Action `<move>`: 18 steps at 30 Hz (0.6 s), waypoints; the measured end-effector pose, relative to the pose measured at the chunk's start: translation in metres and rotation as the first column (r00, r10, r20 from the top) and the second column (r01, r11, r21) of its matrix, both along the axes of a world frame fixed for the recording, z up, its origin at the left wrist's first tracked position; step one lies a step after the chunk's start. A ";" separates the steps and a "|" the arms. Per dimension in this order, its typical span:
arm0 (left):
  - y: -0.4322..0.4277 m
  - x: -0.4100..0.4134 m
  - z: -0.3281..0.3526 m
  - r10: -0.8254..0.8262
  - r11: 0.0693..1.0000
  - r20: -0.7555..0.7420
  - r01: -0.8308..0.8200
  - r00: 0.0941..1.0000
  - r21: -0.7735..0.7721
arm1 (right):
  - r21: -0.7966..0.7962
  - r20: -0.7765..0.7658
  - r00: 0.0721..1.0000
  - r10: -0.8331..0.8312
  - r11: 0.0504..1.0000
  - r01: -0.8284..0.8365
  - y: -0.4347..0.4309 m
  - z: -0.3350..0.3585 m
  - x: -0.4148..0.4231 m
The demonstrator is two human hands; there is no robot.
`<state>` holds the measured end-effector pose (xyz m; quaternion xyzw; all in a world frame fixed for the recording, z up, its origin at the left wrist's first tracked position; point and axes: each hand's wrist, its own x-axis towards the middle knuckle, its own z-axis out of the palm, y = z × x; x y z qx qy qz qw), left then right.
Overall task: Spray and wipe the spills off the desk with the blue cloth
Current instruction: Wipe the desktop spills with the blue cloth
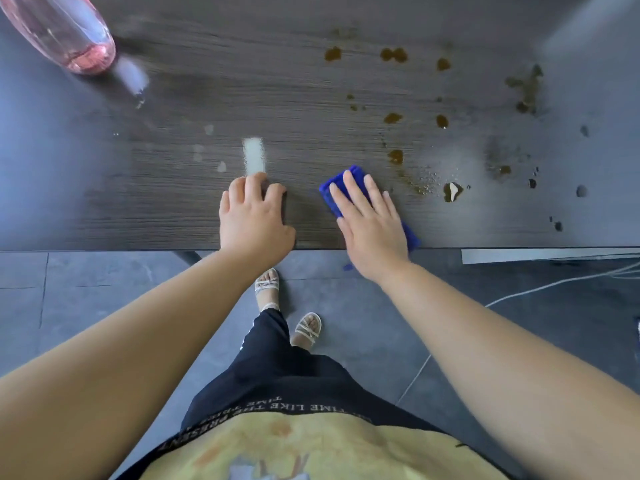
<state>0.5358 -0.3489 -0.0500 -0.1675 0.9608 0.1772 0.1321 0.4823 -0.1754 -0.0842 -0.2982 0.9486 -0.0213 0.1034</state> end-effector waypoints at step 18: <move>0.020 -0.018 0.001 -0.106 0.982 0.197 0.134 0.975 -0.135 | -0.033 0.001 0.994 -0.106 0.994 0.106 -0.005 -0.002 0.011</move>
